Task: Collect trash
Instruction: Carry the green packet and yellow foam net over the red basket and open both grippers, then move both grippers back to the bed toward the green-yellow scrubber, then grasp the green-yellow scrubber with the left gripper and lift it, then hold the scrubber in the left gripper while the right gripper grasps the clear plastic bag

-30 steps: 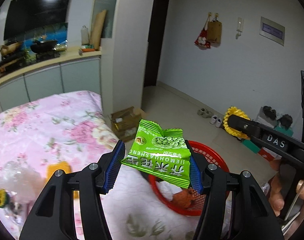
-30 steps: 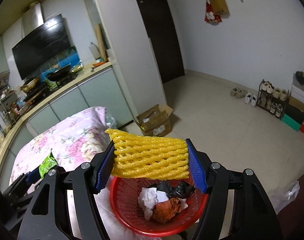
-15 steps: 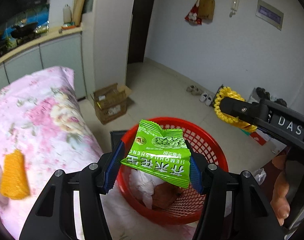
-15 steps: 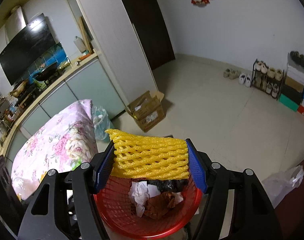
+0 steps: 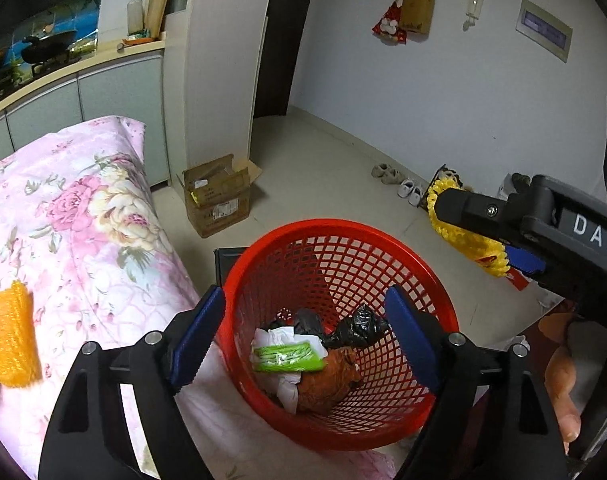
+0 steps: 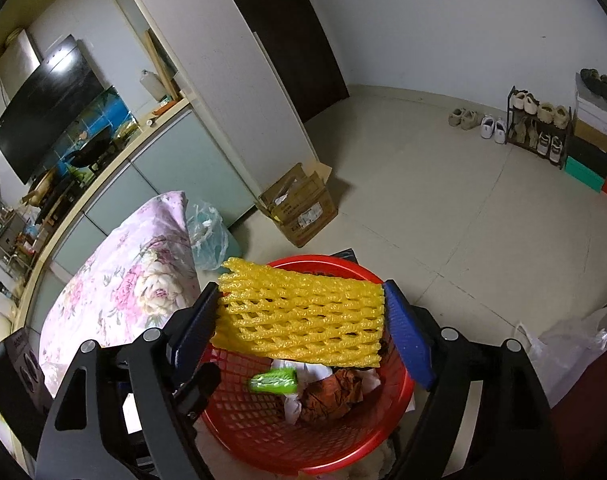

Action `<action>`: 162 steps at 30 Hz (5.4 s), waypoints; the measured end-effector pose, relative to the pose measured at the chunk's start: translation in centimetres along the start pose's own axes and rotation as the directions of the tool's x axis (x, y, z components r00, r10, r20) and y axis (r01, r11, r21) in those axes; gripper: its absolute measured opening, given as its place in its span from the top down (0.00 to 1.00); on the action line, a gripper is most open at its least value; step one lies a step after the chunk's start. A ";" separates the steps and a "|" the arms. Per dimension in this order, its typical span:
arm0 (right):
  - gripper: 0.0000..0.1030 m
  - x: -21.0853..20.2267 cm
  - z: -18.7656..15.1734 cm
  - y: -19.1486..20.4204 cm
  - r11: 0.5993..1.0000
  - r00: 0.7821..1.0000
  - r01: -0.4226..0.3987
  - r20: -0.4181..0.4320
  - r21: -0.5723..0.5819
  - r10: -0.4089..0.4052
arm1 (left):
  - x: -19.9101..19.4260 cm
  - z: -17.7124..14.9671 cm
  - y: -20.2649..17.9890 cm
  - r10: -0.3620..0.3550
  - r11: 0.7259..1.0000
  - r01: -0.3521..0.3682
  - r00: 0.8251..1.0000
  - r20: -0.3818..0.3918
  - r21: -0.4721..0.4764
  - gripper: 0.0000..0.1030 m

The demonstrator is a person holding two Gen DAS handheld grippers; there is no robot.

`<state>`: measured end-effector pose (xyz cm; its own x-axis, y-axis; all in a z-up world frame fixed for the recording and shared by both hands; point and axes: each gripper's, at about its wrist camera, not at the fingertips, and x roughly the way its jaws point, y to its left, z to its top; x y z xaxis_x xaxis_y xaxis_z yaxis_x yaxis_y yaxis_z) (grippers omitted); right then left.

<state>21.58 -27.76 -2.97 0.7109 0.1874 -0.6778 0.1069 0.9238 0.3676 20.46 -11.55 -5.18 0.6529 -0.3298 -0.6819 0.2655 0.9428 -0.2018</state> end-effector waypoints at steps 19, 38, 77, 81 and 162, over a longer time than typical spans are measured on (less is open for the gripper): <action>0.17 -2.6 0.3 1.4 1.000 0.997 -0.014 0.071 -0.028 0.016 | -6.4 0.0 3.8 0.081 0.995 -0.075 0.992 0.097 -0.065 0.23; 0.17 -4.8 -3.4 9.2 0.965 0.989 -0.125 0.048 -0.230 0.139 | -15.5 -2.3 9.7 0.196 0.973 -0.169 0.964 0.178 -0.157 0.23; 0.17 -5.6 -9.7 15.8 0.891 0.980 -0.192 -0.035 -0.412 0.195 | -24.0 -9.9 26.8 0.359 0.868 -0.289 0.927 0.108 -0.404 0.23; 0.17 -5.4 -9.6 15.5 0.895 0.981 -0.187 -0.036 -0.405 0.189 | -21.4 -9.9 26.8 0.303 0.893 -0.253 0.950 0.081 -0.372 0.23; 0.48 4.7 -15.4 32.8 0.648 0.945 -0.325 -0.215 -0.689 0.245 | -26.1 -13.4 25.8 0.547 0.818 -0.455 0.803 0.235 -0.352 0.70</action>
<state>17.69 8.55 -3.94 0.5491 0.4756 -0.6873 -0.6407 0.7675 0.0192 0.74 22.06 -2.02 0.8364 0.2394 -0.4930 -0.3292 0.9387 -0.1026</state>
